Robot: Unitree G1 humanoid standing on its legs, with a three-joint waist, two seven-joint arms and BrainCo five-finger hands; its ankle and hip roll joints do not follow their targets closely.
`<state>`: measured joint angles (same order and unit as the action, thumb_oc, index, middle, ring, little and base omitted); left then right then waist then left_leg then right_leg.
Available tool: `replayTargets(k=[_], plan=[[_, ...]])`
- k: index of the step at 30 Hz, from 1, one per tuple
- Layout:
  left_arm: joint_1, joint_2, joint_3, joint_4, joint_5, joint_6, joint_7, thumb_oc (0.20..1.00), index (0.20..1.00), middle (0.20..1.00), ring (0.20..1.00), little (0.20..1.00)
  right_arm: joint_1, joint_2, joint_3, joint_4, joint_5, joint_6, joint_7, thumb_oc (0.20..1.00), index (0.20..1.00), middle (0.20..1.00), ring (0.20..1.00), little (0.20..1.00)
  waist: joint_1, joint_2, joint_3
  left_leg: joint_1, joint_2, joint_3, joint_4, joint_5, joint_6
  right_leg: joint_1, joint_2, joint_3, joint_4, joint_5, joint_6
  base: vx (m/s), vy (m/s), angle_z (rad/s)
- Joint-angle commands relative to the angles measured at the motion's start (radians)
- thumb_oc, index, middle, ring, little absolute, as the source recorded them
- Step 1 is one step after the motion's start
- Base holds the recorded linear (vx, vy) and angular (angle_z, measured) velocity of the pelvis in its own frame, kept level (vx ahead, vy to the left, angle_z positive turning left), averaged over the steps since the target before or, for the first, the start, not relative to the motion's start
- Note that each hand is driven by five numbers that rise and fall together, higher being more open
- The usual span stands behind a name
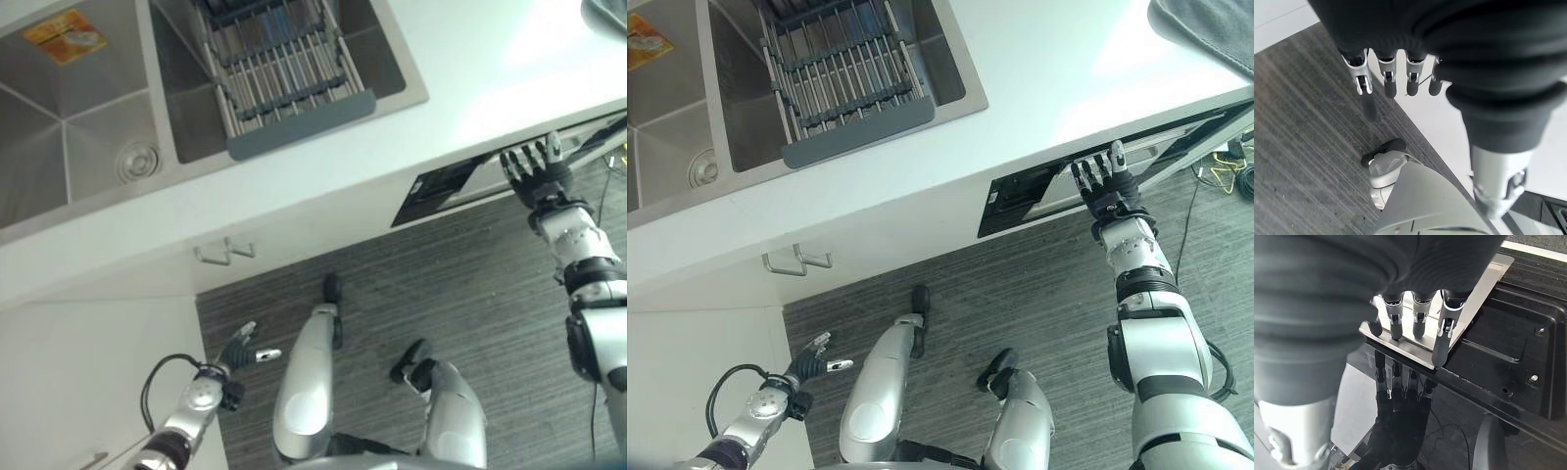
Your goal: Place the dishes in the dishwasher.
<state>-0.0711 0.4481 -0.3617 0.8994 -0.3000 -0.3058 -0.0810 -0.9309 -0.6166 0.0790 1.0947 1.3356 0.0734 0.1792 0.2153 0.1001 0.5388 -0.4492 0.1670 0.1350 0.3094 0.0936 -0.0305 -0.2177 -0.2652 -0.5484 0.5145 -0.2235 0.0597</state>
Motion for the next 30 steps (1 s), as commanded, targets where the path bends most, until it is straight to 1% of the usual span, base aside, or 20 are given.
replayTargets(k=[1,5,8,10,11,12,14,15,16,18,20,21,22,23,24,25,26,27,28,30], plan=[[0.002,0.025,0.013,0.005,-0.024,-0.024,-0.031,1.0,1.0,1.0,1.0,1.0,-0.14,0.143,0.044,-0.101,0.014,0.037,0.111,1.0,1.0,1.0,1.0,1.0,0.096,-0.042,-0.019,0.068,-0.005,0.067,0.022,-0.098,-0.023,0.068,-0.046,0.0,-0.032,0.054,0.027,-0.12,-0.086,0.02],[0.002,-0.016,0.051,0.046,-0.039,0.008,-0.072,1.0,1.0,1.0,1.0,1.0,0.0,0.192,0.004,-0.105,-0.005,0.061,0.134,1.0,1.0,1.0,1.0,1.0,0.074,-0.045,-0.019,0.124,0.0,0.086,-0.016,-0.083,-0.029,0.127,-0.03,-0.001,-0.087,0.062,0.028,-0.09,-0.062,0.01],[0.002,-0.05,0.088,0.097,-0.027,0.037,-0.092,1.0,1.0,1.0,1.0,1.0,0.141,0.235,-0.03,-0.104,0.001,0.078,0.204,1.0,1.0,1.0,1.0,1.0,0.046,-0.048,-0.025,0.175,0.006,0.102,-0.056,-0.068,-0.035,0.166,-0.015,0.007,-0.126,0.069,0.033,-0.09,-0.055,-0.02],[0.011,-0.082,0.121,0.14,-0.06,0.065,-0.132,1.0,1.0,1.0,1.0,1.0,0.271,0.266,-0.046,-0.119,0.004,0.088,0.245,1.0,1.0,1.0,1.0,1.0,0.015,-0.049,-0.049,0.207,0.011,0.116,-0.09,-0.054,-0.043,0.187,0.0,0.019,-0.166,0.075,0.037,-0.08,-0.033,0.01],[0.023,-0.102,0.141,0.156,-0.046,0.059,-0.138,1.0,1.0,1.0,1.0,1.0,0.36,0.285,-0.064,-0.121,0.011,0.095,0.289,1.0,1.0,1.0,1.0,1.0,-0.007,-0.05,-0.066,0.227,0.016,0.126,-0.11,-0.048,-0.047,0.201,0.011,0.028,-0.195,0.079,0.041,-0.08,-0.043,-0.07],[0.036,-0.112,0.148,0.159,-0.049,0.051,-0.147,1.0,1.0,1.0,1.0,1.0,0.403,0.294,-0.072,-0.129,0.038,0.092,0.302,1.0,1.0,1.0,1.0,1.0,-0.017,-0.05,-0.075,0.238,0.019,0.133,-0.122,-0.044,-0.051,0.208,0.015,0.031,-0.21,0.081,0.042,-0.09,-0.041,-0.14],[0.069,-0.13,0.168,0.154,-0.048,0.061,-0.182,1.0,1.0,1.0,1.0,1.0,0.522,0.311,-0.103,-0.159,0.104,0.083,0.349,1.0,1.0,1.0,1.0,1.0,-0.048,-0.043,-0.101,0.27,0.02,0.149,-0.155,-0.039,-0.056,0.227,0.026,0.039,-0.242,0.084,0.045,-0.1,-0.012,-0.23],[0.099,-0.147,0.182,0.148,-0.056,0.069,-0.199,1.0,1.0,1.0,1.0,1.0,0.597,0.318,-0.133,-0.176,0.093,0.089,0.384,1.0,1.0,1.0,1.0,1.0,-0.072,-0.036,-0.121,0.292,0.019,0.161,-0.177,-0.035,-0.061,0.241,0.033,0.043,-0.267,0.086,0.046,-0.12,-0.004,-0.34],[0.104,-0.15,0.183,0.148,-0.055,0.071,-0.196,1.0,1.0,1.0,1.0,1.0,0.608,0.319,-0.139,-0.177,0.09,0.093,0.393,1.0,1.0,1.0,1.0,1.0,-0.076,-0.035,-0.125,0.296,0.019,0.163,-0.182,-0.034,-0.062,0.245,0.035,0.044,-0.273,0.087,0.046,-0.15,-0.02,-0.37],[0.147,-0.163,0.22,0.187,-0.077,0.079,-0.221,1.0,1.0,1.0,1.0,1.0,0.71,0.335,-0.177,-0.17,0.044,0.114,0.467,1.0,1.0,1.0,1.0,1.0,-0.113,-0.036,-0.162,0.336,0.021,0.181,-0.208,-0.031,-0.071,0.266,0.044,0.048,-0.299,0.09,0.045,-0.14,-0.044,-0.3],[0.164,-0.174,0.255,0.216,-0.1,0.105,-0.24,1.0,1.0,1.0,1.0,1.0,0.767,0.342,-0.188,-0.132,0.006,0.125,0.483,1.0,1.0,1.0,1.0,1.0,-0.133,-0.038,-0.196,0.367,0.018,0.189,-0.231,-0.027,-0.076,0.285,0.05,0.049,-0.319,0.093,0.044,-0.08,-0.045,-0.2],[0.164,-0.175,0.258,0.219,-0.101,0.109,-0.244,1.0,1.0,1.0,1.0,1.0,0.773,0.344,-0.19,-0.124,0.01,0.128,0.48,1.0,1.0,1.0,1.0,1.0,-0.135,-0.038,-0.2,0.371,0.017,0.19,-0.234,-0.027,-0.077,0.288,0.05,0.05,-0.321,0.094,0.044,-0.06,-0.04,-0.01],[0.162,-0.191,0.268,0.247,-0.09,0.119,-0.258,1.0,1.0,1.0,1.0,1.0,0.802,0.339,-0.197,-0.071,-0.057,0.124,0.475,1.0,1.0,1.0,1.0,1.0,-0.15,-0.04,-0.225,0.398,0.015,0.193,-0.255,-0.024,-0.08,0.303,0.057,0.055,-0.336,0.095,0.042,-0.05,-0.032,-0.03],[0.16,-0.194,0.268,0.252,-0.086,0.121,-0.259,1.0,1.0,1.0,1.0,1.0,0.808,0.339,-0.196,-0.053,-0.077,0.117,0.473,1.0,1.0,1.0,1.0,1.0,-0.154,-0.04,-0.231,0.404,0.014,0.194,-0.26,-0.024,-0.081,0.306,0.058,0.057,-0.338,0.095,0.041,-0.08,-0.024,-0.02],[0.149,-0.204,0.263,0.27,-0.078,0.133,-0.269,1.0,1.0,1.0,1.0,1.0,0.827,0.335,-0.193,0.011,-0.123,0.095,0.443,1.0,1.0,1.0,1.0,1.0,-0.166,-0.039,-0.25,0.425,0.012,0.199,-0.278,-0.021,-0.083,0.317,0.063,0.062,-0.347,0.094,0.041,-0.07,0.009,-0.1],[0.131,-0.214,0.249,0.281,-0.068,0.153,-0.274,1.0,1.0,1.0,1.0,1.0,0.846,0.321,-0.183,0.095,-0.264,0.032,0.383,1.0,1.0,1.0,1.0,1.0,-0.181,-0.039,-0.266,0.448,0.01,0.205,-0.301,-0.017,-0.084,0.331,0.07,0.067,-0.358,0.096,0.04,-0.07,0.014,-0.13],[0.128,-0.216,0.245,0.283,-0.067,0.156,-0.276,1.0,1.0,1.0,1.0,1.0,0.849,0.318,-0.179,0.111,-0.313,0.014,0.352,1.0,1.0,1.0,1.0,1.0,-0.184,-0.039,-0.269,0.452,0.01,0.206,-0.306,-0.016,-0.084,0.334,0.071,0.069,-0.36,0.096,0.04,-0.06,0.017,-0.1],[0.117,-0.22,0.232,0.285,-0.067,0.166,-0.275,1.0,1.0,1.0,1.0,1.0,0.857,0.311,-0.166,0.14,-0.457,-0.038,0.277,1.0,1.0,1.0,1.0,1.0,-0.191,-0.039,-0.274,0.462,0.01,0.21,-0.318,-0.014,-0.084,0.339,0.074,0.071,-0.365,0.097,0.04,-0.05,0.003,-0.12],[0.108,-0.223,0.224,0.284,-0.063,0.177,-0.275,1.0,1.0,1.0,1.0,1.0,0.862,0.306,-0.153,0.165,-0.553,-0.066,0.236,1.0,1.0,1.0,1.0,1.0,-0.196,-0.04,-0.276,0.47,0.01,0.213,-0.325,-0.013,-0.084,0.344,0.076,0.073,-0.369,0.098,0.039,-0.06,-0.011,-0.14],[0.092,-0.225,0.207,0.284,-0.044,0.19,-0.27,1.0,1.0,1.0,1.0,1.0,0.877,0.305,-0.122,0.207,-0.696,-0.072,0.152,1.0,1.0,1.0,1.0,1.0,-0.205,-0.044,-0.279,0.483,0.01,0.217,-0.332,-0.017,-0.08,0.352,0.082,0.076,-0.374,0.097,0.039,-0.05,-0.035,-0.16]])
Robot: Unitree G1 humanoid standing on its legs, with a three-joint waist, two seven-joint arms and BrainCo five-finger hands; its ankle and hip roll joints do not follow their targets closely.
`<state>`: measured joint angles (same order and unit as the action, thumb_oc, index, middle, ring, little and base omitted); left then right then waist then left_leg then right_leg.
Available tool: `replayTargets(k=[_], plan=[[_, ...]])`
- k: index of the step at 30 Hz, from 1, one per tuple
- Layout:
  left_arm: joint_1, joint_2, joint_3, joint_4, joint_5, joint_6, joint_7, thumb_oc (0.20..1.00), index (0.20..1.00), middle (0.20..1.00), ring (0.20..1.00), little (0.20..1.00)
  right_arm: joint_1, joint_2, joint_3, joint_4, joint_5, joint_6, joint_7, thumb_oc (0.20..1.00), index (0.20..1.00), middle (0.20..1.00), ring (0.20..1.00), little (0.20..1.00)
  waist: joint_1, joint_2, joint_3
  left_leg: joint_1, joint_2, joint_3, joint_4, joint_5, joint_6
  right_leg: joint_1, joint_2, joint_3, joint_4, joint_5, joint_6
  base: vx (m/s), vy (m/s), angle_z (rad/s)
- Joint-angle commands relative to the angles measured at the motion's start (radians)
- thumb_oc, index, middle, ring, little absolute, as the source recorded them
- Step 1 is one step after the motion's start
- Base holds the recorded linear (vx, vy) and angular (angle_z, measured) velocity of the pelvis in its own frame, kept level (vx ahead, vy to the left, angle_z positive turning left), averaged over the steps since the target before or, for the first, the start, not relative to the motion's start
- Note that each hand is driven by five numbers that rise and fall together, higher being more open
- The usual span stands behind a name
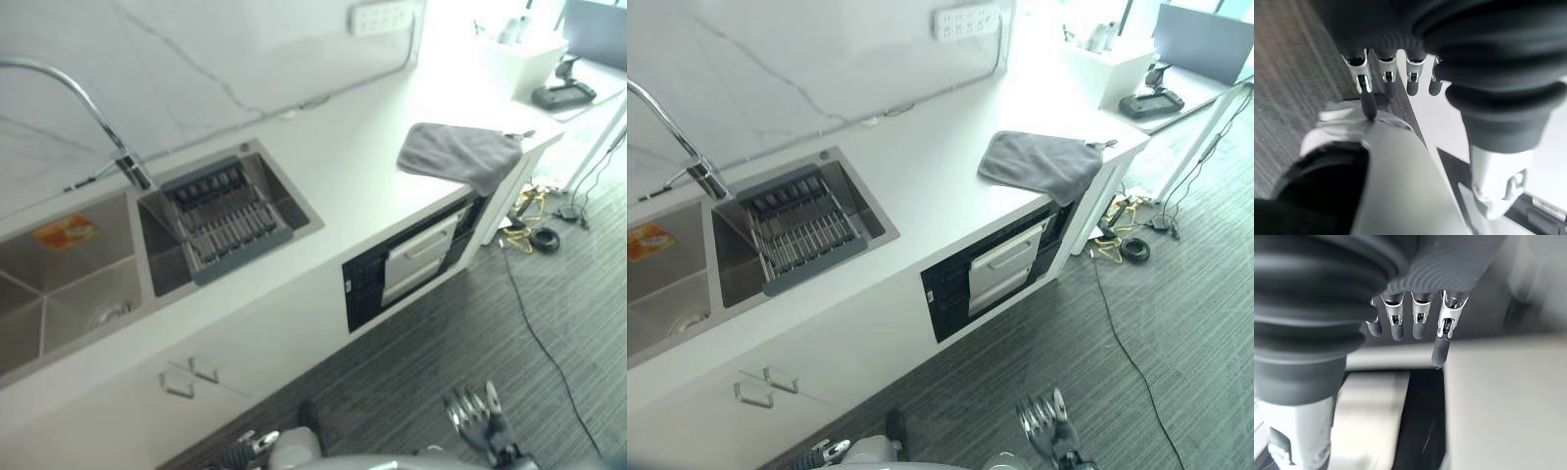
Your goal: Place the dishes in the dishwasher.
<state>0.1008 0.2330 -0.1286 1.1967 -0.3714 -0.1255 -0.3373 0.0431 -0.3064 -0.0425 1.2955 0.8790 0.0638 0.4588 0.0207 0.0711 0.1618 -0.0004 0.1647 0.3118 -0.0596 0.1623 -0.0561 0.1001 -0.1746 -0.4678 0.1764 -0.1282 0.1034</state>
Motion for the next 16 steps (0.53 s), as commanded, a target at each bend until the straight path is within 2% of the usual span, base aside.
replayTargets(k=[1,4,6,11,16], plan=[[-0.086,-0.01,-0.033,-0.014,0.042,0.013,-0.008,1.0,1.0,1.0,1.0,1.0,-0.092,-0.004,0.011,0.018,-0.275,-0.048,-0.147,1.0,1.0,1.0,1.0,1.0,-0.015,-0.017,0.098,0.038,0.013,0.043,0.036,-0.088,-0.052,0.035,-0.007,-0.002,-0.037,0.001,-0.005,-0.05,-0.038,-0.08],[-0.103,-0.006,-0.05,-0.016,0.059,0.022,-0.002,1.0,1.0,1.0,1.0,1.0,-0.073,0.002,0.046,0.047,-0.413,0.011,-0.199,1.0,1.0,1.0,1.0,1.0,-0.032,-0.022,0.101,0.047,0.015,0.061,0.04,-0.097,-0.045,0.035,-0.003,0.003,-0.033,-0.002,-0.006,-0.06,-0.018,-0.08],[-0.112,-0.003,-0.059,-0.02,0.058,0.033,0.004,1.0,1.0,1.0,1.0,1.0,-0.065,0.005,0.071,0.061,-0.468,0.016,-0.243,1.0,1.0,1.0,1.0,1.0,-0.039,-0.024,0.104,0.051,0.015,0.067,0.043,-0.102,-0.038,0.035,-0.004,0.007,-0.033,0.001,-0.004,-0.05,-0.009,-0.02],[-0.125,0.007,-0.079,-0.02,0.072,0.054,0.034,1.0,1.0,1.0,1.0,1.0,-0.073,-0.001,0.121,0.05,-0.626,0.001,-0.455,1.0,1.0,1.0,1.0,1.0,-0.055,-0.028,0.104,0.067,0.014,0.079,0.025,-0.108,-0.027,0.029,-0.002,0.026,-0.036,0.006,0.004,-0.04,-0.01,-0.1],[-0.136,0.01,-0.098,-0.01,0.07,0.087,0.011,1.0,1.0,1.0,1.0,1.0,-0.075,-0.004,0.136,0.054,-0.621,0.042,-0.464,1.0,1.0,1.0,1.0,1.0,-0.067,-0.034,0.1,0.067,0.021,0.086,0.016,-0.106,-0.024,0.031,0.011,0.045,-0.032,-0.005,-0.002,0.01,-0.019,-0.06]])
